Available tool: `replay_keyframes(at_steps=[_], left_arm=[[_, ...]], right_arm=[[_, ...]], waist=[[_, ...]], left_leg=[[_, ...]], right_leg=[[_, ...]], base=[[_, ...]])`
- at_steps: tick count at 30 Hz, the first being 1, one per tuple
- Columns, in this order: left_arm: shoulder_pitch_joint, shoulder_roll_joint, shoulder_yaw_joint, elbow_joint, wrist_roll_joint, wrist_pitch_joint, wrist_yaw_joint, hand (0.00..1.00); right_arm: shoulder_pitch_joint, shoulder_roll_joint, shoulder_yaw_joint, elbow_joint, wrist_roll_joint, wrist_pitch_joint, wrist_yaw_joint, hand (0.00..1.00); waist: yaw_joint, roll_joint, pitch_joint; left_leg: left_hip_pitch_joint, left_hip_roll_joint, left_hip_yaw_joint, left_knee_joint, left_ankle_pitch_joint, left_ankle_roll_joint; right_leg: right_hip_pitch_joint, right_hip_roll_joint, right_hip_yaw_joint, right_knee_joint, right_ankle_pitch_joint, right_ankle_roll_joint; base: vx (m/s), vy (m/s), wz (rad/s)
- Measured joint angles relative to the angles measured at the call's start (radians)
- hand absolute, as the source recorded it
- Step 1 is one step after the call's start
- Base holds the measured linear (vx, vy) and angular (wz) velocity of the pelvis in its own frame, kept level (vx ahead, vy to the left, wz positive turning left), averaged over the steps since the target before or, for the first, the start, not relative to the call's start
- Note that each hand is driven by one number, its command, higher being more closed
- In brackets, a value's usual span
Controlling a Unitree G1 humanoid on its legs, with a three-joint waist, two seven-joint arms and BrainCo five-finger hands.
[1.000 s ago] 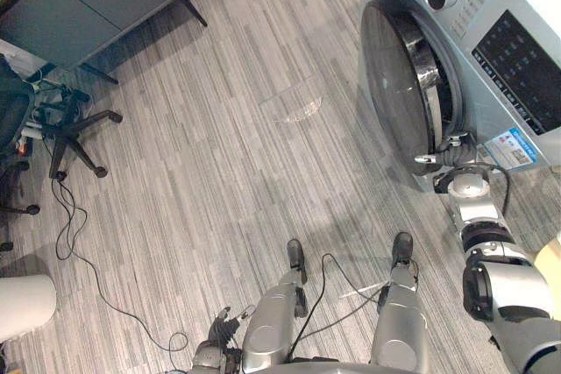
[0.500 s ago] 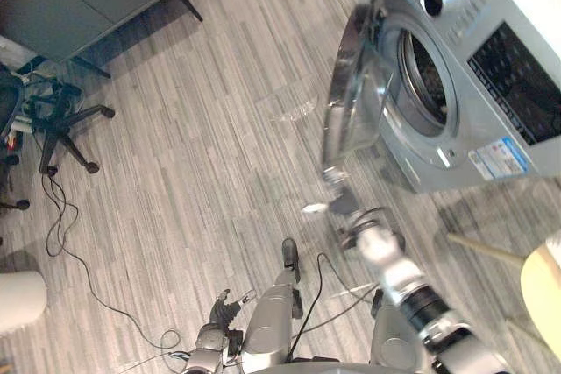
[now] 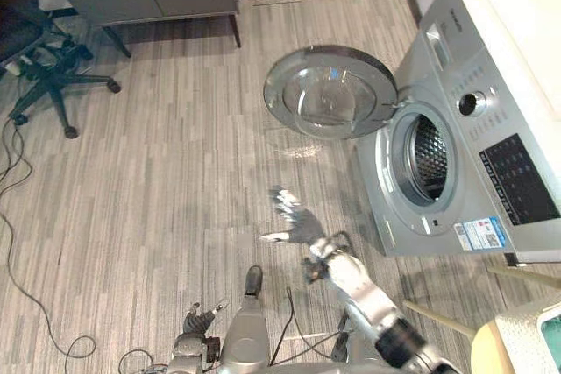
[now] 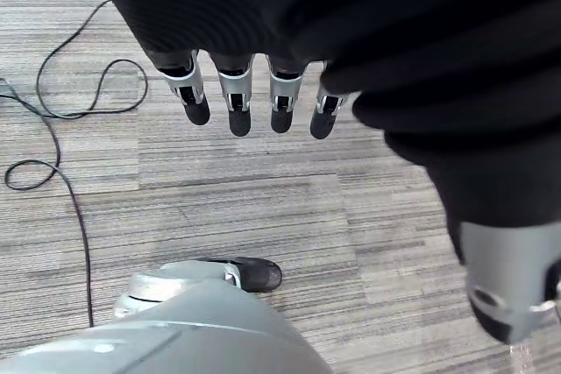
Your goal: Pick up the laundry basket with both hands and put the clothes into the washing machine.
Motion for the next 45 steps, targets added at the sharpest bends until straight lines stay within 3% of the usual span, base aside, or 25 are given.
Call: replay_keyframes(at_steps=[2, 4, 5, 6, 7, 9, 10, 13, 14, 15, 16, 17, 18, 19, 20, 21, 24, 26, 28, 31, 36, 41, 45], left_arm=[[-0.086, 0.019, -0.031, 0.024, 0.004, 0.006, 0.0, 0.0], [-0.24, 0.071, -0.048, 0.047, -0.002, 0.011, 0.002, 0.0], [-0.374, 0.14, -0.047, 0.065, -0.027, 0.011, 0.005, 0.0], [-0.424, 0.177, -0.045, 0.065, -0.048, 0.01, 0.008, 0.0], [-0.536, 0.255, -0.042, 0.071, -0.088, 0.008, 0.019, 0.0], [-0.697, 0.368, -0.039, 0.074, -0.162, -0.001, 0.036, 0.0], [-0.767, 0.407, -0.036, 0.073, -0.193, -0.012, 0.046, 0.0], [-0.909, 0.48, -0.02, 0.041, -0.278, -0.038, 0.047, 0.0], [-0.959, 0.503, -0.011, 0.0, -0.317, -0.047, 0.039, 0.0], [-0.99, 0.51, -0.012, -0.02, -0.332, -0.051, 0.031, 0.0], [-1.026, 0.515, -0.012, -0.025, -0.342, -0.051, 0.022, 0.0], [-1.066, 0.526, -0.012, -0.028, -0.36, -0.051, 0.021, 0.0], [-1.083, 0.533, -0.012, -0.028, -0.372, -0.051, 0.022, 0.0], [-1.109, 0.547, -0.015, -0.028, -0.395, -0.048, 0.022, 0.0], [-1.14, 0.555, -0.013, -0.029, -0.414, -0.047, 0.023, 0.0], [-1.159, 0.557, -0.011, -0.03, -0.43, -0.047, 0.023, 0.0], [-1.191, 0.564, -0.012, -0.075, -0.518, -0.043, 0.019, 0.0], [-1.212, 0.561, -0.013, -0.087, -0.576, -0.046, 0.018, 0.0], [-1.217, 0.558, -0.004, -0.082, -0.685, -0.04, 0.017, 0.0], [-1.217, 0.55, 0.008, -0.082, -0.753, -0.04, -0.004, 0.0], [-1.213, 0.538, 0.067, -0.082, -0.832, -0.024, -0.018, 0.0], [-1.165, 0.542, 0.158, -0.086, -0.841, -0.031, -0.016, 0.0], [-1.097, 0.544, 0.204, -0.098, -0.84, -0.034, -0.019, 0.0]], right_arm=[[0.059, -0.028, -0.06, -0.018, -0.007, 0.005, -0.018, 0.0], [0.134, -0.031, -0.12, -0.082, -0.006, 0.008, -0.034, 0.0], [0.193, -0.029, -0.147, -0.131, -0.004, 0.007, -0.04, 0.0], [0.212, -0.026, -0.154, -0.143, 0.003, 0.006, -0.04, 0.0], [0.249, -0.013, -0.171, -0.168, 0.007, 0.004, -0.041, 0.0], [0.3, 0.005, -0.182, -0.185, 0.016, 0.002, -0.042, 0.0], [0.328, 0.008, -0.181, -0.197, 0.017, 0.002, -0.043, 0.0], [0.413, 0.012, -0.168, -0.242, 0.023, 0.002, -0.034, 0.0], [0.47, 0.016, -0.167, -0.295, 0.024, 0.002, -0.017, 0.0], [0.501, 0.017, -0.17, -0.33, 0.028, 0.001, -0.01, 0.0], [0.522, 0.017, -0.172, -0.349, 0.039, 0.0, -0.005, 0.0], [0.525, 0.019, -0.172, -0.354, 0.046, 0.001, 0.002, 0.0], [0.528, 0.019, -0.172, -0.358, 0.048, 0.001, 0.008, 0.0], [0.549, 0.031, -0.174, -0.367, 0.052, -0.004, 0.01, 0.0], [0.561, 0.044, -0.184, -0.369, 0.057, -0.013, 0.01, 0.0], [0.563, 0.047, -0.188, -0.369, 0.063, -0.013, 0.01, 0.0], [0.564, 0.048, -0.213, -0.369, 0.085, -0.013, 0.01, 0.0], [0.566, 0.048, -0.227, -0.37, 0.101, -0.013, 0.01, 0.0], [0.57, 0.048, -0.238, -0.38, 0.129, -0.013, 0.012, 0.0], [0.587, 0.048, -0.238, -0.404, 0.142, -0.013, 0.031, 0.0], [0.619, 0.049, -0.238, -0.399, 0.168, -0.01, 0.037, 0.0], [0.619, 0.049, -0.242, -0.394, 0.17, -0.01, 0.051, 0.0], [0.619, 0.048, -0.243, -0.39, 0.17, -0.01, 0.051, 0.0]], waist=[[-0.027, -0.027, 0.001], [-0.051, -0.083, 0.017], [-0.074, -0.136, 0.029], [-0.085, -0.155, 0.032], [-0.113, -0.196, 0.046], [-0.144, -0.242, 0.051], [-0.154, -0.248, 0.053], [-0.153, -0.237, 0.064], [-0.15, -0.236, 0.064], [-0.151, -0.237, 0.064], [-0.152, -0.236, 0.064], [-0.148, -0.219, 0.074], [-0.147, -0.225, 0.071], [-0.142, -0.239, 0.06], [-0.137, -0.232, 0.065], [-0.136, -0.24, 0.059], [-0.132, -0.214, 0.072], [-0.132, -0.211, 0.07], [-0.13, -0.207, 0.072], [-0.129, -0.206, 0.072], [-0.128, -0.206, 0.072], [-0.124, -0.176, 0.053], [-0.108, -0.168, 0.041]], left_leg=[[-0.022, 0.006, 0.024, 0.003, 0.001, -0.001], [-0.037, 0.019, 0.082, 0.014, 0.003, -0.005], [-0.05, 0.031, 0.131, 0.045, -0.005, -0.011], [-0.061, 0.038, 0.145, 0.064, -0.016, -0.015], [-0.082, 0.054, 0.175, 0.118, -0.044, -0.019], [-0.145, 0.09, 0.212, 0.239, -0.107, -0.024], [-0.18, 0.115, 0.225, 0.308, -0.142, -0.028], [-0.269, 0.227, 0.257, 0.527, -0.271, -0.04], [-0.307, 0.286, 0.273, 0.625, -0.328, -0.043], [-0.329, 0.312, 0.283, 0.661, -0.347, -0.039], [-0.348, 0.33, 0.287, 0.676, -0.353, -0.032], [-0.352, 0.366, 0.302, 0.662, -0.348, -0.026], [-0.36, 0.377, 0.308, 0.668, -0.347, -0.029], [-0.376, 0.381, 0.315, 0.696, -0.35, -0.034], [-0.392, 0.39, 0.317, 0.706, -0.35, -0.034], [-0.399, 0.391, 0.315, 0.706, -0.35, -0.034], [-0.401, 0.39, 0.312, 0.694, -0.349, -0.035], [-0.403, 0.39, 0.308, 0.689, -0.349, -0.035], [-0.41, 0.39, 0.294, 0.682, -0.348, -0.035], [-0.431, 0.389, 0.276, 0.659, -0.34, -0.022], [-0.461, 0.374, 0.229, 0.657, -0.328, -0.015], [-0.478, 0.368, 0.201, 0.643, -0.306, -0.016], [-0.477, 0.357, 0.192, 0.627, -0.287, -0.018]], right_leg=[[-0.042, 0.007, 0.032, 0.0, 0.014, -0.004], [-0.097, 0.02, 0.097, 0.001, 0.046, -0.018], [-0.133, 0.032, 0.154, 0.001, 0.065, -0.025], [-0.146, 0.037, 0.169, 0.001, 0.07, -0.028], [-0.167, 0.049, 0.204, 0.001, 0.084, -0.033], [-0.211, 0.072, 0.257, 0.001, 0.103, -0.036], [-0.23, 0.089, 0.277, 0.001, 0.113, -0.039], [-0.258, 0.161, 0.339, 0.001, 0.132, -0.036], [-0.277, 0.193, 0.369, 0.001, 0.126, -0.02], [-0.293, 0.205, 0.376, 0.001, 0.109, 0.004], [-0.309, 0.211, 0.371, 0.001, 0.059, 0.056], [-0.333, 0.227, 0.351, 0.016, 0.003, 0.06], [-0.337, 0.237, 0.336, 0.051, 0.047, 0.013], [-0.323, 0.239, 0.335, 0.04, 0.116, -0.029], [-0.32, 0.243, 0.333, 0.005, 0.139, -0.041], [-0.322, 0.243, 0.327, 0.001, 0.142, -0.042], [-0.324, 0.243, 0.31, 0.001, 0.143, -0.044], [-0.323, 0.243, 0.294, 0.001, 0.145, -0.042], [-0.329, 0.247, 0.284, 0.001, 0.176, -0.037], [-0.351, 0.249, 0.266, -0.001, 0.242, -0.02], [-0.354, 0.242, 0.234, -0.001, 0.247, -0.017], [-0.354, 0.242, 0.207, -0.001, 0.247, -0.017], [-0.353, 0.24, 0.205, -0.001, 0.246, -0.016]], base=[[-0.02, 0.006, -0.53], [-0.02, -0.012, -0.92], [-0.03, -0.031, -1.03], [-0.06, -0.054, -1.06], [-0.06, -0.051, -0.74], [-0.08, -0.069, -0.9], [-0.09, -0.07, -0.96], [-0.11, -0.012, -1.06], [-0.13, 0.077, -0.97], [-0.12, 0.09, -0.95], [-0.05, 0.076, -0.72], [0.01, 0.035, -0.61], [0.12, 0.048, -0.56], [0.19, 0.024, -0.37], [0.18, 0.027, -0.23], [0.09, 0.001, -0.06], [0.05, 0.001, 0.06], [0.03, 0.003, 0.05], [0.0, 0.024, 0.04], [-0.04, 0.053, 0.11], [-0.02, 0.056, 0.18], [0.01, 0.044, 0.13], [-0.01, 0.045, 0.11]])
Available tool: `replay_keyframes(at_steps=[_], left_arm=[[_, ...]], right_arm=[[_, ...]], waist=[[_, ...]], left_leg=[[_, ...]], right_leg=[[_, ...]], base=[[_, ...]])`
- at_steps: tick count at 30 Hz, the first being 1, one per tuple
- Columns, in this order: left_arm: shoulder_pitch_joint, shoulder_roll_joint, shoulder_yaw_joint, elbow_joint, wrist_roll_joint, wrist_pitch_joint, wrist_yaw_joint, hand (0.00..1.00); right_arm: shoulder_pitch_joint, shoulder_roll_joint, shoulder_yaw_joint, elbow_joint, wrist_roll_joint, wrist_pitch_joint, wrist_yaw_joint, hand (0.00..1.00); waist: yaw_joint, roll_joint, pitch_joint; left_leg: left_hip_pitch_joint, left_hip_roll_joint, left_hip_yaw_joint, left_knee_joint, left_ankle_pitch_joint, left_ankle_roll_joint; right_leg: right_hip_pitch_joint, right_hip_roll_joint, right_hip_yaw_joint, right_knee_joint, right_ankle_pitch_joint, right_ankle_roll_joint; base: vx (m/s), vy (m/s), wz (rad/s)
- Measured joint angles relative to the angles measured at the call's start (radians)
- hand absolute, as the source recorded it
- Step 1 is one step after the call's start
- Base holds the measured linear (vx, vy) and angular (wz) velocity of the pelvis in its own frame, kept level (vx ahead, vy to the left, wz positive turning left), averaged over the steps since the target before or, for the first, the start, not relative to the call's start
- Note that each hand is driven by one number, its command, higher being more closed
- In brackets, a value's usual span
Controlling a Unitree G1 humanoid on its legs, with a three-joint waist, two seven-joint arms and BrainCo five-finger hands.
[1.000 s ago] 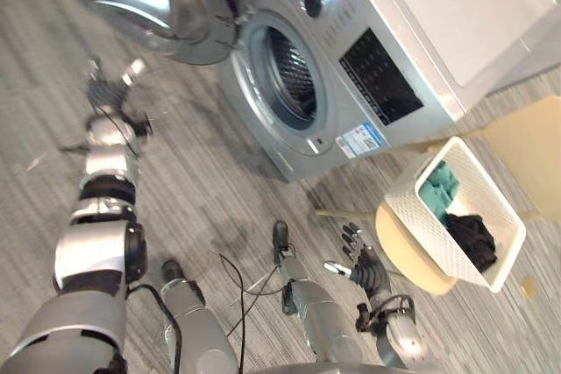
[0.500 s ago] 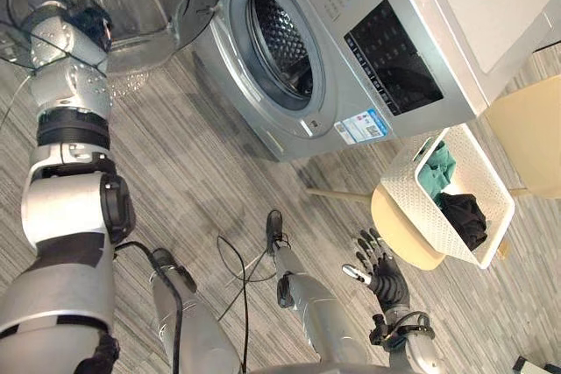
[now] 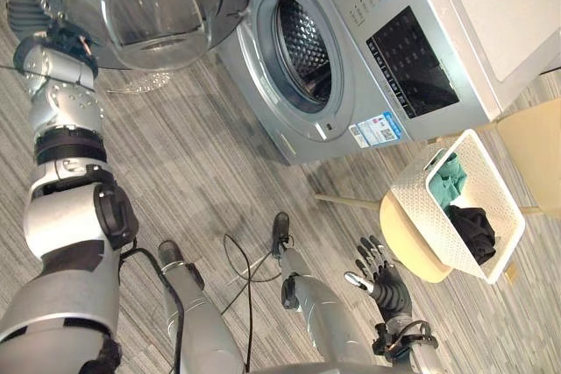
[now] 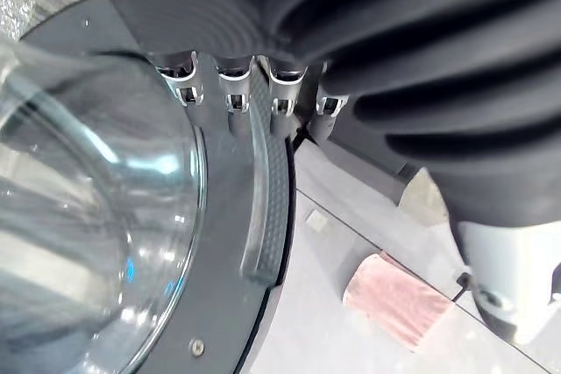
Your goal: Pick up the laundry basket with both hands and put the clothes into the washing machine.
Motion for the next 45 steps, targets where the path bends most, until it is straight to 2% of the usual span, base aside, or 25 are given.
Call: replay_keyframes(at_steps=[2, 4, 5, 7, 8, 9, 10, 11, 13, 17, 20, 22, 24, 29, 32, 34, 38, 39, 40, 41, 42, 43, 44, 45], left_arm=[[0.066, -0.001, 0.019, -0.024, 0.001, -0.004, -0.002, 0.0], [0.21, -0.02, 0.056, -0.054, 0.027, -0.007, -0.004, 0.0], [0.261, -0.03, 0.072, -0.069, 0.045, -0.007, -0.003, 0.0], [0.467, -0.115, 0.109, -0.113, 0.136, -0.016, -0.002, 0.0], [0.515, -0.142, 0.109, -0.118, 0.16, -0.021, -0.002, 0.0], [0.619, -0.212, 0.106, -0.135, 0.202, -0.025, -0.003, 0.0], [0.717, -0.283, 0.103, -0.158, 0.232, -0.031, -0.003, 0.0], [0.761, -0.318, 0.096, -0.16, 0.244, -0.037, -0.004, 0.0], [0.941, -0.442, 0.086, -0.159, 0.242, -0.05, -0.022, 0.0], [1.156, -0.532, 0.015, -0.137, 0.268, -0.05, -0.059, 0.0], [1.237, -0.576, 0.04, 0.021, 0.366, -0.047, -0.092, 0.0], [1.266, -0.597, 0.066, 0.097, 0.385, -0.037, -0.11, 0.0], [1.308, -0.625, 0.11, 0.165, 0.396, -0.017, -0.126, 0.0], [1.362, -0.652, 0.169, 0.201, 0.431, 0.019, -0.151, 0.0], [1.365, -0.653, 0.165, 0.198, 0.433, 0.026, -0.156, 0.0], [1.371, -0.663, 0.152, 0.193, 0.431, 0.025, -0.157, 0.0], [1.397, -0.692, 0.122, 0.192, 0.428, 0.025, -0.157, 0.0], [1.395, -0.693, 0.116, 0.193, 0.43, 0.027, -0.157, 0.0], [1.402, -0.698, 0.117, 0.195, 0.437, 0.032, -0.157, 0.0], [1.417, -0.697, 0.116, 0.199, 0.452, 0.039, -0.158, 0.0], [1.421, -0.695, 0.115, 0.201, 0.462, 0.042, -0.16, 0.0], [1.417, -0.683, 0.113, 0.197, 0.478, 0.041, -0.168, 0.0], [1.396, -0.641, 0.094, 0.197, 0.508, 0.037, -0.178, 0.0], [1.371, -0.627, 0.095, 0.197, 0.518, 0.04, -0.178, 0.0]], right_arm=[[0.0, 0.0, -0.001, 0.002, 0.0, 0.0, 0.001, 0.0], [-0.008, 0.006, -0.019, 0.045, -0.001, 0.0, 0.0, 0.0], [-0.02, 0.005, -0.025, 0.072, -0.003, 0.0, 0.0, 0.0], [-0.081, 0.01, -0.073, 0.211, -0.012, 0.001, -0.005, 0.0], [-0.1, 0.01, -0.088, 0.251, -0.014, 0.002, -0.008, 0.0], [-0.138, 0.011, -0.125, 0.335, -0.025, 0.011, -0.025, 0.0], [-0.171, 0.01, -0.164, 0.397, -0.044, 0.016, -0.036, 0.0], [-0.185, 0.01, -0.187, 0.426, -0.05, 0.016, -0.045, 0.0], [-0.243, 0.006, -0.269, 0.554, -0.055, 0.023, -0.068, 0.0], [-0.31, -0.008, -0.393, 0.807, -0.084, 0.044, -0.074, 0.0], [-0.345, -0.015, -0.507, 1.003, -0.121, 0.076, -0.075, 0.0], [-0.345, -0.015, -0.554, 1.069, -0.136, 0.086, -0.075, 0.0], [-0.352, -0.014, -0.591, 1.132, -0.158, 0.089, -0.076, 0.0], [-0.418, -0.012, -0.613, 1.22, -0.172, 0.108, -0.087, 0.0], [-0.454, -0.018, -0.555, 1.222, -0.202, 0.109, -0.08, 0.0], [-0.498, -0.032, -0.526, 1.234, -0.209, 0.11, -0.065, 0.0], [-0.6, -0.072, -0.516, 1.252, -0.207, 0.111, -0.068, 0.0], [-0.606, -0.07, -0.516, 1.253, -0.206, 0.111, -0.069, 0.0], [-0.622, -0.066, -0.514, 1.247, -0.203, 0.111, -0.068, 0.0], [-0.611, -0.058, -0.506, 1.225, -0.196, 0.109, -0.068, 0.0], [-0.61, -0.05, -0.505, 1.209, -0.196, 0.108, -0.066, 0.0], [-0.601, -0.027, -0.505, 1.208, -0.194, 0.111, -0.064, 0.0], [-0.592, -0.017, -0.505, 1.203, -0.191, 0.111, -0.064, 0.0], [-0.584, -0.011, -0.508, 1.202, -0.186, 0.107, -0.064, 0.0]], waist=[[0.01, 0.0, 0.0], [0.012, 0.002, -0.002], [0.017, 0.01, -0.008], [0.04, 0.039, -0.032], [0.043, 0.048, -0.035], [0.043, 0.066, -0.045], [0.057, 0.084, -0.052], [0.064, 0.092, -0.056], [0.066, 0.121, -0.071], [0.068, 0.154, -0.111], [0.066, 0.192, -0.153], [0.065, 0.204, -0.175], [0.064, 0.205, -0.204], [0.064, 0.199, -0.211], [0.065, 0.207, -0.2], [0.069, 0.218, -0.189], [0.065, 0.276, -0.185], [0.069, 0.28, -0.182], [0.075, 0.285, -0.182], [0.073, 0.289, -0.183], [0.072, 0.291, -0.182], [0.056, 0.273, -0.191], [0.039, 0.232, -0.207], [0.03, 0.224, -0.203]], left_leg=[[0.006, -0.003, -0.002, -0.002, 0.006, -0.001], [0.032, -0.021, -0.011, 0.005, 0.007, -0.003], [0.038, -0.023, -0.013, 0.003, 0.008, -0.005], [0.095, -0.04, -0.011, -0.044, 0.028, -0.02], [0.117, -0.048, -0.01, -0.061, 0.035, -0.021], [0.169, -0.074, -0.009, -0.11, 0.053, -0.017], [0.223, -0.097, -0.003, -0.159, 0.07, -0.013], [0.249, -0.11, -0.001, -0.183, 0.078, -0.008], [0.356, -0.178, 0.002, -0.282, 0.112, 0.016], [0.467, -0.267, -0.022, -0.391, 0.151, 0.037], [0.539, -0.32, -0.056, -0.473, 0.18, 0.05], [0.577, -0.336, -0.076, -0.517, 0.197, 0.05], [0.616, -0.347, -0.093, -0.552, 0.213, 0.043], [0.65, -0.351, -0.129, -0.541, 0.214, 0.043], [0.607, -0.351, -0.128, -0.428, 0.205, 0.056], [0.563, -0.35, -0.128, -0.294, 0.205, 0.057], [0.547, -0.35, -0.12, -0.262, 0.201, 0.054], [0.534, -0.35, -0.119, -0.216, 0.17, 0.054], [0.497, -0.347, -0.108, -0.01, 0.075, 0.042], [0.497, -0.32, -0.08, 0.107, 0.032, 0.038], [0.488, -0.31, -0.067, 0.1, 0.028, 0.035], [0.512, -0.336, -0.067, -0.001, 0.022, 0.029], [0.575, -0.377, -0.069, -0.195, 0.011, 0.035], [0.578, -0.38, -0.074, -0.224, -0.012, 0.062]], right_leg=[[0.011, -0.002, -0.002, 0.0, -0.018, -0.01], [0.063, -0.02, -0.024, 0.0, -0.119, -0.048], [0.069, -0.017, -0.026, 0.0, -0.125, -0.054], [0.107, -0.022, -0.036, 0.001, -0.143, -0.072], [0.125, -0.028, -0.042, 0.001, -0.152, -0.072], [0.163, -0.045, -0.06, 0.007, -0.174, -0.073], [0.18, -0.065, -0.074, 0.05, -0.208, -0.07], [0.182, -0.078, -0.077, 0.083, -0.23, -0.068], [0.204, -0.139, -0.101, 0.212, -0.324, -0.049], [0.269, -0.227, -0.139, 0.295, -0.408, -0.012], [0.355, -0.265, -0.174, 0.267, -0.423, 0.006], [0.412, -0.272, -0.2, 0.23, -0.42, 0.011], [0.467, -0.27, -0.223, 0.183, -0.413, 0.021], [0.551, -0.26, -0.246, 0.135, -0.405, 0.025], [0.585, -0.256, -0.248, 0.134, -0.423, 0.017], [0.609, -0.255, -0.236, 0.139, -0.443, 0.022], [0.588, -0.252, -0.182, 0.152, -0.443, 0.019], [0.575, -0.262, -0.174, 0.156, -0.438, 0.013], [0.556, -0.264, -0.156, 0.171, -0.421, 0.004], [0.554, -0.241, -0.128, 0.173, -0.408, 0.008], [0.554, -0.226, -0.118, 0.171, -0.406, 0.009], [0.535, -0.227, -0.094, 0.158, -0.404, 0.006], [0.486, -0.226, -0.07, 0.147, -0.393, -0.013], [0.47, -0.225, -0.073, 0.148, -0.371, -0.014]], base=[[-0.01, 0.024, 0.18], [0.02, 0.009, 0.42], [0.04, -0.018, 0.25], [0.05, -0.029, 0.21], [0.07, -0.023, 0.54], [0.07, -0.018, 0.64], [0.09, -0.008, 0.64], [0.07, 0.006, 0.57], [0.08, 0.023, 0.7], [0.06, 0.046, 0.66], [0.06, 0.063, 0.55], [0.09, 0.05, 0.45], [0.1, 0.018, 0.34], [0.09, -0.009, 0.27], [-0.01, -0.009, 0.36], [-0.14, -0.021, 0.23], [-0.1, 0.014, -0.07], [-0.13, 0.124, -0.53], [-0.1, 0.181, -0.77], [-0.08, 0.188, -0.74], [-0.05, 0.116, -0.36], [-0.05, 0.025, 0.04], [-0.06, 0.015, 0.23], [-0.09, 0.016, 0.08]])
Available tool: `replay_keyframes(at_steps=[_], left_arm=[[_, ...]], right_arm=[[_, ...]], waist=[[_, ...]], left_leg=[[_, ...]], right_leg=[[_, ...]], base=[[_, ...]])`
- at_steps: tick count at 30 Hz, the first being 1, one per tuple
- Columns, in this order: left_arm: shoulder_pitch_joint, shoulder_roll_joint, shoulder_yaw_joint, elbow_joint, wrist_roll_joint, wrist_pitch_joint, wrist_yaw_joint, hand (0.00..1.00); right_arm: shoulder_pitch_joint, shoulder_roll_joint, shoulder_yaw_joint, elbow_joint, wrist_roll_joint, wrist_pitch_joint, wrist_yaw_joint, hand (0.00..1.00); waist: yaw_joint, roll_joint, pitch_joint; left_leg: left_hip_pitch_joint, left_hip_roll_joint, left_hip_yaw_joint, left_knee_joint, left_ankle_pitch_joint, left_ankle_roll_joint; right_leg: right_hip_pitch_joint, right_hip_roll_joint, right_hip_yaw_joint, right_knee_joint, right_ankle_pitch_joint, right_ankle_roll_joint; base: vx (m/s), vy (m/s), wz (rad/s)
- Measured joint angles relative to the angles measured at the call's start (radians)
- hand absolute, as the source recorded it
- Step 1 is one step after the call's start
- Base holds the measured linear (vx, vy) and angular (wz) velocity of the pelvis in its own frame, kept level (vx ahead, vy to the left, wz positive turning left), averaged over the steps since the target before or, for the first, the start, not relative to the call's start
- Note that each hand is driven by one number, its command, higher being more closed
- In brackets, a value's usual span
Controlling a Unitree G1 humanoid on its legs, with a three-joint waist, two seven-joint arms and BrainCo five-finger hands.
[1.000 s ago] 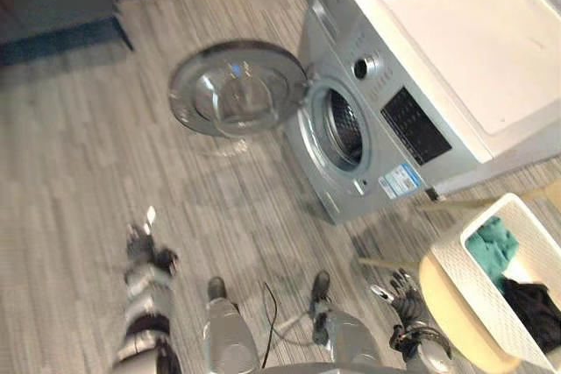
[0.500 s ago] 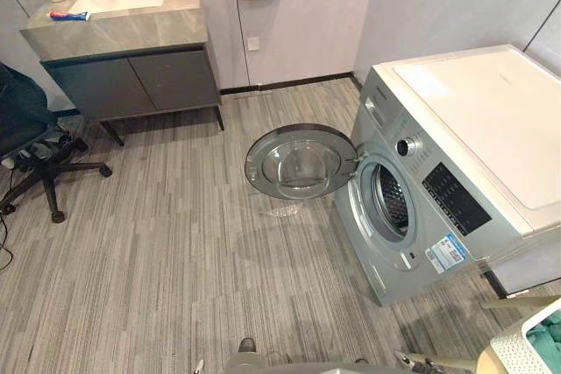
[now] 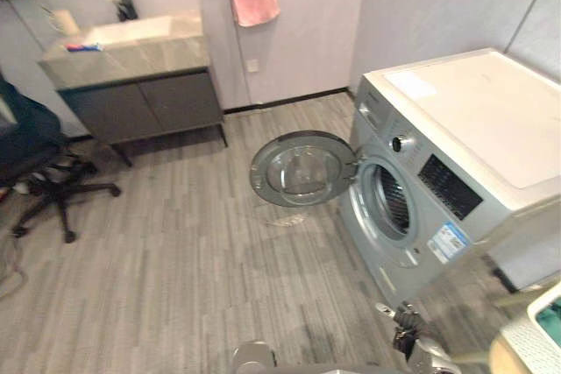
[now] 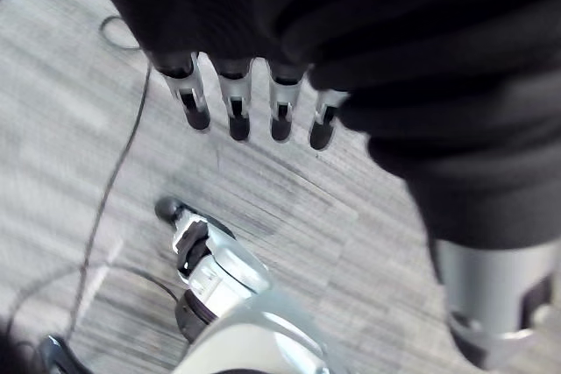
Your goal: Pick up the laundry basket with both hands and put the clothes into the washing machine.
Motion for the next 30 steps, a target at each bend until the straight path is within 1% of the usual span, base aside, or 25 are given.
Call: replay_keyframes(at_steps=[1, 2, 4, 5, 6, 8, 11, 12, 13, 14, 15, 16, 17, 18, 19, 20, 21, 22, 23, 24, 25, 26, 27, 28, 30], left_arm=[[-0.05, 0.007, -0.001, 0.0, 0.017, 0.006, 0.002, 0.0], [-0.059, 0.009, -0.026, -0.005, 0.024, 0.005, 0.008, 0.0], [-0.09, 0.023, -0.076, -0.008, 0.053, 0.002, 0.025, 0.0], [-0.103, 0.029, -0.088, -0.011, 0.06, 0.002, 0.029, 0.0], [-0.126, 0.031, -0.117, -0.041, 0.064, 0.0, 0.048, 0.0], [-0.166, 0.026, -0.144, -0.077, 0.074, -0.009, 0.067, 0.0], [-0.238, 0.011, -0.146, -0.083, 0.095, -0.021, 0.076, 0.0], [-0.252, -0.01, -0.136, -0.084, 0.104, -0.021, 0.076, 0.0], [-0.244, -0.032, -0.114, -0.082, 0.112, -0.02, 0.075, 0.0], [-0.237, -0.04, -0.093, -0.08, 0.116, -0.019, 0.074, 0.0], [-0.229, -0.048, -0.056, -0.076, 0.12, -0.015, 0.075, 0.0], [-0.216, -0.031, -0.053, -0.089, 0.119, -0.014, 0.075, 0.0], [-0.217, -0.004, -0.053, -0.096, 0.119, -0.012, 0.074, 0.0], [-0.218, 0.0, -0.025, -0.08, 0.116, -0.012, 0.07, 0.0], [-0.225, -0.015, -0.02, -0.023, 0.106, -0.006, 0.07, 0.0], [-0.226, -0.037, -0.027, -0.02, 0.093, -0.004, 0.067, 0.0], [-0.229, -0.041, -0.062, -0.02, 0.081, -0.004, 0.069, 0.0], [-0.231, -0.035, -0.089, -0.02, 0.078, -0.005, 0.067, 0.0], [-0.235, -0.014, -0.118, -0.016, 0.069, -0.005, 0.065, 0.0], [-0.232, 0.003, -0.118, -0.009, 0.067, -0.005, 0.066, 0.0], [-0.23, 0.017, -0.118, 0.008, 0.059, -0.004, 0.066, 0.0], [-0.216, 0.013, -0.118, 0.016, 0.058, -0.002, 0.066, 0.0], [-0.202, 0.006, -0.12, 0.014, 0.059, -0.003, 0.065, 0.0], [-0.194, 0.0, -0.12, 0.014, 0.06, -0.003, 0.065, 0.0], [-0.201, -0.004, -0.136, 0.013, 0.062, -0.001, 0.066, 0.0]], right_arm=[[0.004, -0.001, -0.008, -0.002, 0.001, 0.0, -0.003, 0.0], [0.025, 0.005, -0.007, -0.004, 0.002, 0.001, -0.003, 0.0], [0.078, 0.023, -0.001, -0.004, 0.015, 0.001, -0.002, 0.0], [0.095, 0.028, -0.001, -0.004, 0.02, 0.002, -0.002, 0.0], [0.125, 0.041, -0.018, -0.027, 0.039, 0.006, -0.005, 0.0], [0.143, 0.04, -0.018, -0.046, 0.034, 0.005, -0.005, 0.0], [0.161, 0.053, -0.026, -0.061, 0.028, 0.005, -0.006, 0.0], [0.177, 0.057, -0.029, -0.068, 0.028, 0.006, -0.007, 0.0], [0.179, 0.056, -0.036, -0.069, 0.028, 0.007, -0.006, 0.0], [0.173, 0.045, -0.042, -0.073, 0.026, 0.007, -0.006, 0.0], [0.177, 0.055, -0.042, -0.069, 0.024, 0.009, -0.007, 0.0], [0.192, 0.07, -0.042, -0.05, 0.02, 0.014, -0.007, 0.0], [0.19, 0.077, -0.042, -0.021, 0.019, 0.015, -0.007, 0.0], [0.167, 0.076, -0.033, 0.0, 0.017, 0.017, -0.006, 0.0], [0.121, 0.033, -0.022, 0.007, 0.017, 0.01, -0.007, 0.0], [0.091, 0.005, -0.037, 0.01, 0.016, 0.014, -0.011, 0.0], [0.081, -0.008, -0.039, 0.021, 0.012, 0.015, -0.022, 0.0], [0.08, -0.011, -0.04, 0.033, 0.006, 0.016, -0.025, 0.0], [0.073, -0.005, -0.038, 0.058, -0.012, 0.024, -0.024, 0.0], [0.061, 0.012, -0.035, 0.058, -0.019, 0.028, -0.024, 0.0], [0.046, 0.02, -0.025, 0.055, -0.021, 0.03, -0.022, 0.0], [0.047, 0.016, -0.026, 0.055, -0.022, 0.031, -0.022, 0.0], [0.056, 0.014, -0.025, 0.056, -0.022, 0.032, -0.022, 0.0], [0.061, 0.012, -0.022, 0.055, -0.022, 0.032, -0.022, 0.0], [0.065, 0.006, -0.001, 0.053, -0.021, 0.021, -0.022, 0.0]], waist=[[0.014, -0.005, 0.03], [0.003, -0.017, 0.026], [-0.015, -0.029, 0.022], [-0.022, -0.03, 0.022], [-0.022, -0.042, 0.024], [-0.022, -0.049, 0.026], [-0.031, -0.082, 0.042], [-0.036, -0.092, 0.047], [-0.034, -0.053, 0.033], [-0.032, -0.042, 0.033], [-0.04, -0.077, 0.033], [-0.048, -0.117, 0.022], [-0.047, -0.142, 0.013], [-0.038, -0.148, 0.006], [-0.019, -0.06, -0.003], [-0.02, -0.026, 0.007], [-0.028, -0.019, 0.004], [-0.024, -0.016, 0.006], [-0.016, -0.034, -0.002], [-0.013, -0.038, -0.004], [-0.018, -0.026, -0.003], [-0.019, -0.009, -0.01], [-0.018, -0.004, -0.016], [-0.02, -0.003, -0.022], [-0.025, -0.015, -0.039]], left_leg=[[-0.003, -0.007, 0.006, -0.019, 0.01, 0.01], [0.024, -0.027, 0.032, -0.083, 0.043, 0.021], [0.067, -0.059, 0.055, -0.185, 0.085, 0.029], [0.079, -0.063, 0.059, -0.212, 0.095, 0.025], [0.096, -0.077, 0.072, -0.263, 0.106, 0.025], [0.113, -0.077, 0.109, -0.315, 0.13, 0.018], [0.165, -0.072, 0.15, -0.373, 0.149, 0.014], [0.185, -0.065, 0.175, -0.376, 0.149, 0.014], [0.185, -0.023, 0.202, -0.383, 0.151, 0.039], [0.182, 0.006, 0.253, -0.375, 0.181, 0.041], [0.193, 0.014, 0.311, -0.352, 0.187, 0.04], [0.197, 0.009, 0.336, -0.32, 0.176, 0.022], [0.192, 0.003, 0.367, -0.271, 0.153, 0.007], [0.179, 0.001, 0.374, -0.249, 0.115, 0.031], [0.149, 0.013, 0.33, -0.291, 0.112, 0.071], [0.169, 0.021, 0.39, -0.325, 0.141, 0.058], [0.183, -0.001, 0.423, -0.338, 0.157, 0.056], [0.186, -0.009, 0.446, -0.34, 0.157, 0.056], [0.186, -0.017, 0.495, -0.339, 0.157, 0.055], [0.185, -0.011, 0.53, -0.341, 0.165, 0.043], [0.194, 0.013, 0.565, -0.345, 0.174, 0.028], [0.212, 0.04, 0.593, -0.351, 0.188, 0.006], [0.232, 0.058, 0.612, -0.353, 0.194, -0.003], [0.235, 0.069, 0.618, -0.353, 0.195, -0.003], [0.23, 0.102, 0.633, -0.344, 0.21, -0.026]], right_leg=[[-0.015, -0.003, 0.003, 0.006, 0.026, -0.011], [-0.021, -0.02, 0.005, 0.005, 0.037, -0.027], [-0.035, -0.045, 0.02, 0.02, 0.036, -0.028], [-0.041, -0.05, 0.021, 0.026, 0.034, -0.029], [-0.066, -0.056, 0.026, 0.041, 0.028, -0.04], [-0.103, -0.057, 0.028, 0.06, 0.021, -0.05], [-0.122, -0.047, 0.022, 0.079, 0.013, -0.06], [-0.125, -0.035, 0.014, 0.081, -0.018, -0.105], [-0.138, -0.019, -0.042, 0.102, -0.071, -0.139], [-0.171, -0.025, -0.077, 0.188, -0.084, -0.149], [-0.212, -0.077, -0.117, 0.417, -0.123, -0.147], [-0.198, -0.134, -0.174, 0.55, -0.175, -0.152], [-0.199, -0.144, -0.221, 0.533, -0.202, -0.144], [-0.186, -0.102, -0.216, 0.456, -0.187, -0.164], [-0.153, 0.0, -0.181, 0.26, -0.092, -0.162], [-0.158, -0.055, -0.33, 0.394, -0.171, -0.21], [-0.135, -0.155, -0.427, 0.507, -0.217, -0.187], [-0.101, -0.198, -0.461, 0.512, -0.222, -0.17], [-0.04, -0.245, -0.497, 0.46, -0.217, -0.108], [-0.013, -0.223, -0.474, 0.369, -0.195, -0.003], [0.009, -0.155, -0.456, 0.258, -0.183, 0.031], [0.033, -0.086, -0.429, 0.172, -0.131, 0.0], [0.065, -0.045, -0.41, 0.099, -0.103, -0.008], [0.082, -0.02, -0.401, 0.056, -0.086, -0.01], [0.089, 0.037, -0.38, -0.032, -0.053, -0.028]], base=[[-0.18, 0.067, -0.15], [-0.18, 0.055, -0.32], [-0.17, 0.01, -0.21], [-0.14, -0.012, -0.22], [-0.1, -0.008, -0.41], [-0.09, -0.017, -0.6], [-0.05, -0.043, -0.59], [-0.01, -0.007, -0.97], [-0.01, -0.02, -1.2], [0.01, -0.046, -1.35], [0.06, -0.097, -1.06], [0.12, -0.092, -1.11], [0.1, -0.067, -1.31], [-0.03, 0.025, -2.06], [-0.1, 0.061, -2.35], [-0.06, 0.116, -1.95], [0.06, 0.068, -1.19], [0.08, -0.011, -1.0], [0.04, -0.103, -1.12], [-0.02, -0.268, -1.35], [-0.03, -0.264, -1.24], [-0.01, -0.252, -1.11], [0.02, -0.123, -0.81], [-0.01, -0.151, -0.64], [-0.06, -0.241, -0.41]])
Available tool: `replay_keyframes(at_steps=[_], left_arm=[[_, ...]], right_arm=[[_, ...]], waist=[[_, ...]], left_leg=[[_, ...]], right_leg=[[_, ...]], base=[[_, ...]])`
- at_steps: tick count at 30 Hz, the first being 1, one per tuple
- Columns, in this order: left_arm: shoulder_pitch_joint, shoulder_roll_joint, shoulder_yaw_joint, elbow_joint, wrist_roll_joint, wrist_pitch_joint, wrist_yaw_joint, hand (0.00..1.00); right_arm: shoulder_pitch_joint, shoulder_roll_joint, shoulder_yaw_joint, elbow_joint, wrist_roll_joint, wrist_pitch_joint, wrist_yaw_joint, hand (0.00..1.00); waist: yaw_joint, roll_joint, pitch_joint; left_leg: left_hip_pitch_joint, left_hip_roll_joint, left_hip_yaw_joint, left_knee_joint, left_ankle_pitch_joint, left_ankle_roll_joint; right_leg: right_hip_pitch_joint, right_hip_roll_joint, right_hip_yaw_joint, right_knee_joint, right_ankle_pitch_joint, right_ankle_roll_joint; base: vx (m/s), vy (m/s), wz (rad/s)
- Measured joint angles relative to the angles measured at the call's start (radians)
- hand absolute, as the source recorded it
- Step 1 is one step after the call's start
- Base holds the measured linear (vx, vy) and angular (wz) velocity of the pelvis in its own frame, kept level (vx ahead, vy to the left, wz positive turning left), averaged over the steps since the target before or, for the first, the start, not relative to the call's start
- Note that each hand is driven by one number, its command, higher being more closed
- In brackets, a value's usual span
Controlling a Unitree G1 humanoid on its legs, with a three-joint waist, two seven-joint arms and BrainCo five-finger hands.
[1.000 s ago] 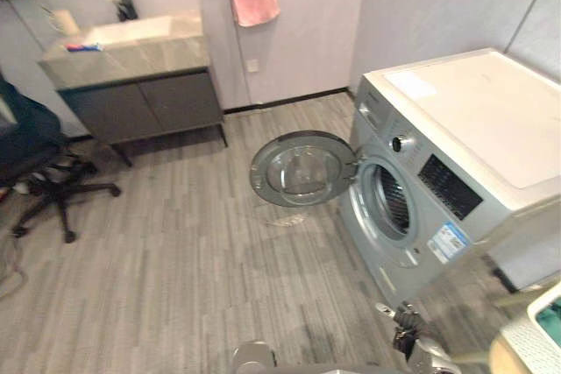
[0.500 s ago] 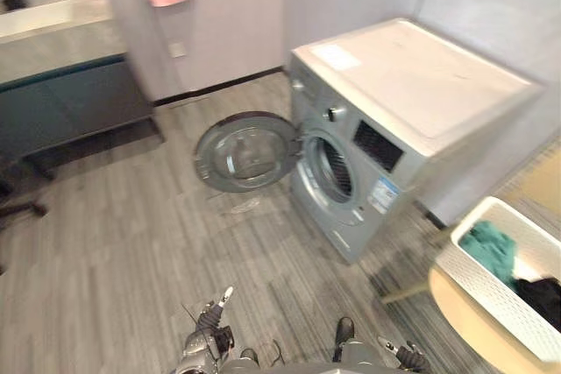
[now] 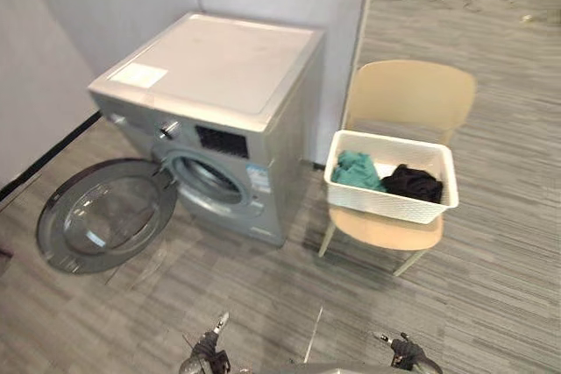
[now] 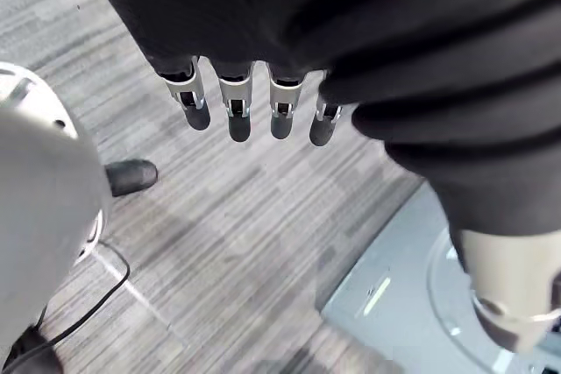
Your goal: Pick up the laundry basket with both hands and put the clothes into the washing machine.
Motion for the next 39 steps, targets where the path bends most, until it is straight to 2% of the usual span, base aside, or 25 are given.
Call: replay_keyframes(at_steps=[2, 5, 6, 7, 8, 9, 10, 11, 13, 14, 15, 16, 17, 21, 22, 24, 27, 29, 31, 33, 34, 35, 36, 37, 39], left_arm=[[-0.01, 0.016, -0.01, -0.013, 0.001, 0.001, 0.001, 0.0], [-0.006, 0.054, -0.011, -0.023, 0.001, 0.003, 0.006, 0.0], [0.002, 0.053, -0.012, -0.032, 0.0, 0.002, 0.008, 0.0], [0.001, 0.053, -0.017, -0.055, 0.0, -0.015, 0.013, 0.0], [-0.011, 0.04, -0.03, -0.061, -0.001, -0.022, 0.011, 0.0], [-0.017, 0.036, -0.044, -0.063, -0.001, -0.023, 0.008, 0.0], [-0.023, 0.025, -0.064, -0.064, 0.0, -0.025, 0.004, 0.0], [-0.02, 0.021, -0.075, -0.063, -0.001, -0.025, 0.003, 0.0], [0.008, 0.022, -0.096, -0.063, -0.001, -0.027, 0.003, 0.0], [0.014, 0.028, -0.094, -0.062, 0.001, -0.026, 0.001, 0.0], [0.017, 0.041, -0.079, -0.056, 0.012, -0.025, 0.001, 0.0], [0.02, 0.047, -0.057, -0.052, 0.02, -0.025, 0.002, 0.0], [0.022, 0.046, 0.003, -0.048, 0.023, -0.025, 0.003, 0.0], [0.071, 0.03, 0.08, -0.008, 0.03, -0.012, 0.002, 0.0], [0.095, 0.028, 0.08, -0.007, 0.032, -0.011, 0.002, 0.0], [0.117, 0.018, 0.075, -0.007, 0.034, -0.011, 0.002, 0.0], [0.098, 0.041, 0.014, -0.011, 0.04, -0.011, 0.001, 0.0], [0.065, 0.061, -0.053, -0.024, 0.04, -0.011, 0.002, 0.0], [0.03, 0.056, -0.122, -0.07, 0.04, -0.024, 0.01, 0.0], [-0.005, 0.048, -0.142, -0.086, 0.039, -0.033, 0.021, 0.0], [-0.024, 0.051, -0.175, -0.09, 0.039, -0.042, 0.027, 0.0], [-0.026, 0.054, -0.188, -0.095, 0.04, -0.047, 0.028, 0.0], [-0.032, 0.071, -0.203, -0.096, 0.045, -0.052, 0.03, 0.0], [-0.039, 0.041, -0.206, -0.082, 0.048, -0.047, 0.032, 0.0], [-0.012, 0.01, -0.206, -0.078, 0.049, -0.042, 0.029, 0.0]], right_arm=[[0.002, 0.005, 0.003, 0.0, 0.001, -0.002, 0.0, 0.0], [0.009, 0.015, 0.05, -0.002, 0.001, -0.01, -0.001, 0.0], [0.009, 0.001, 0.077, -0.008, 0.001, -0.02, -0.001, 0.0], [0.006, -0.016, 0.089, -0.008, 0.001, -0.027, -0.002, 0.0], [-0.003, -0.031, 0.095, -0.006, 0.001, -0.026, -0.003, 0.0], [-0.003, -0.044, 0.094, -0.006, 0.001, -0.026, -0.005, 0.0], [-0.004, -0.067, 0.085, -0.004, 0.0, -0.023, -0.005, 0.0], [-0.004, -0.073, 0.077, -0.002, 0.0, -0.023, -0.005, 0.0], [0.011, -0.073, 0.073, 0.002, -0.002, -0.019, -0.002, 0.0], [0.014, -0.059, 0.065, 0.002, -0.003, -0.018, -0.001, 0.0], [0.014, -0.03, 0.058, 0.003, -0.009, -0.016, -0.001, 0.0], [0.013, -0.014, 0.06, 0.003, -0.022, -0.016, 0.0, 0.0], [-0.002, -0.005, 0.062, 0.004, -0.036, -0.015, 0.0, 0.0], [-0.015, -0.005, 0.082, 0.006, -0.036, -0.025, 0.008, 0.0], [-0.02, -0.004, 0.088, 0.003, -0.035, -0.028, 0.022, 0.0], [-0.02, -0.004, 0.121, -0.008, -0.035, -0.033, 0.026, 0.0], [-0.026, -0.006, 0.156, -0.041, -0.01, -0.037, 0.042, 0.0], [-0.022, -0.006, 0.158, -0.054, 0.017, -0.037, 0.041, 0.0], [-0.013, -0.011, 0.178, -0.122, 0.02, -0.035, 0.033, 0.0], [-0.011, -0.01, 0.178, -0.187, 0.021, -0.039, 0.023, 0.0], [-0.006, -0.008, 0.174, -0.218, 0.021, -0.045, 0.015, 0.0], [-0.003, -0.005, 0.171, -0.229, 0.021, -0.046, 0.014, 0.0], [0.001, 0.003, 0.17, -0.245, 0.021, -0.049, 0.009, 0.0], [-0.018, -0.011, 0.172, -0.247, 0.019, -0.045, -0.003, 0.0], [-0.019, -0.025, 0.195, -0.315, 0.008, -0.042, -0.007, 0.0]], waist=[[0.001, -0.03, 0.013], [0.006, -0.073, 0.035], [0.007, -0.06, 0.045], [0.01, -0.044, 0.063], [0.015, -0.046, 0.073], [0.014, -0.039, 0.079], [0.015, -0.017, 0.096], [0.018, -0.007, 0.103], [0.035, 0.03, 0.112], [0.043, 0.041, 0.112], [0.06, 0.028, 0.102], [0.061, 0.003, 0.095], [0.065, -0.011, 0.1], [0.087, -0.02, 0.094], [0.088, -0.016, 0.088], [0.084, 0.003, 0.069], [0.053, -0.015, 0.085], [0.046, -0.013, 0.098], [0.023, 0.004, 0.105], [0.003, 0.007, 0.106], [0.0, -0.017, 0.096], [0.002, -0.041, 0.087], [0.004, -0.077, 0.082], [0.008, -0.028, 0.084], [0.006, 0.004, 0.065]], left_leg=[[-0.017, 0.034, 0.001, 0.048, 0.0, 0.0], [-0.057, 0.161, 0.004, 0.308, -0.011, 0.009], [-0.089, 0.25, -0.016, 0.487, -0.019, 0.056], [-0.155, 0.308, -0.116, 0.646, -0.006, 0.138], [-0.238, 0.26, -0.284, 0.748, -0.067, 0.101], [-0.28, 0.202, -0.361, 0.774, -0.109, 0.065], [-0.34, 0.081, -0.471, 0.766, -0.168, 0.012], [-0.356, 0.031, -0.497, 0.732, -0.179, 0.009], [-0.367, -0.073, -0.458, 0.453, -0.162, 0.011], [-0.369, -0.09, -0.448, 0.355, -0.126, 0.083], [-0.348, -0.101, -0.436, 0.323, -0.125, 0.119], [-0.353, -0.124, -0.444, 0.299, -0.125, 0.119], [-0.361, -0.137, -0.457, 0.313, -0.143, 0.148], [-0.278, -0.172, -0.414, 0.293, -0.182, 0.171], [-0.233, -0.191, -0.407, 0.251, -0.196, 0.16], [-0.195, -0.197, -0.396, 0.199, -0.196, 0.159], [-0.144, -0.199, -0.42, 0.213, -0.209, 0.185], [-0.092, -0.192, -0.466, 0.204, -0.212, 0.184], [-0.046, -0.158, -0.525, 0.183, -0.204, 0.17], [-0.043, -0.139, -0.575, 0.18, -0.193, 0.15], [-0.043, -0.139, -0.601, 0.179, -0.189, 0.108], [-0.042, -0.143, -0.62, 0.18, -0.196, 0.091], [-0.036, -0.152, -0.649, 0.182, -0.224, 0.044], [-0.039, -0.093, -0.663, 0.184, -0.214, 0.016], [-0.056, -0.033, -0.689, 0.174, -0.2, -0.009]], right_leg=[[-0.002, 0.019, 0.01, -0.008, 0.0, -0.003], [0.016, 0.054, 0.066, -0.006, -0.014, -0.042], [0.037, 0.084, 0.097, -0.005, -0.028, -0.063], [0.056, 0.104, 0.129, -0.004, -0.041, -0.083], [0.059, 0.099, 0.177, 0.003, -0.07, -0.106], [0.055, 0.09, 0.209, 0.003, -0.1, -0.114], [0.05, 0.074, 0.232, 0.002, -0.107, -0.11], [0.047, 0.069, 0.241, 0.003, -0.107, -0.109], [0.042, 0.079, 0.258, -0.008, -0.111, -0.088], [0.043, 0.097, 0.26, -0.013, -0.114, -0.084], [0.043, 0.093, 0.275, -0.024, -0.116, -0.074], [0.042, 0.083, 0.28, -0.037, -0.12, -0.053], [0.04, 0.074, 0.281, -0.034, -0.116, -0.04], [0.072, 0.034, 0.312, 0.014, -0.118, -0.021], [0.037, 0.006, 0.325, 0.131, -0.148, 0.016], [-0.087, -0.026, 0.343, 0.398, -0.175, 0.051], [-0.226, -0.073, 0.383, 0.77, -0.11, 0.138], [-0.247, -0.097, 0.356, 0.869, -0.179, 0.108], [-0.256, -0.135, 0.269, 0.768, -0.241, 0.045], [-0.257, -0.141, 0.309, 0.566, -0.23, 0.041], [-0.235, -0.127, 0.405, 0.372, -0.157, 0.074], [-0.226, -0.127, 0.435, 0.303, -0.078, 0.094], [-0.217, -0.13, 0.441, 0.253, 0.006, 0.083], [-0.203, -0.077, 0.415, 0.247, 0.011, 0.071], [-0.167, -0.018, 0.375, 0.164, 0.024, 0.049]], base=[[-0.05, -0.152, -0.2], [-0.05, -0.205, -0.56], [-0.06, -0.145, -0.81], [-0.07, -0.12, -0.89], [-0.04, 0.012, -0.65], [0.01, 0.078, -0.59], [0.03, 0.069, -0.49], [0.04, 0.082, -0.7], [0.07, 0.102, -0.65], [0.17, 0.097, -0.46], [0.19, 0.059, -0.2], [0.28, 0.054, 0.02], [0.19, 0.035, 0.16], [0.24, 0.08, -0.11], [0.23, 0.09, -0.28], [0.29, 0.106, -0.2], [0.26, -0.023, 0.27], [0.31, -0.144, 0.55], [0.24, -0.201, 0.63], [0.21, -0.275, 0.75], [0.2, -0.322, 0.85], [0.22, -0.404, 0.86], [0.25, -0.516, 0.49], [0.24, -0.505, 0.36], [0.16, -0.314, 0.12]])
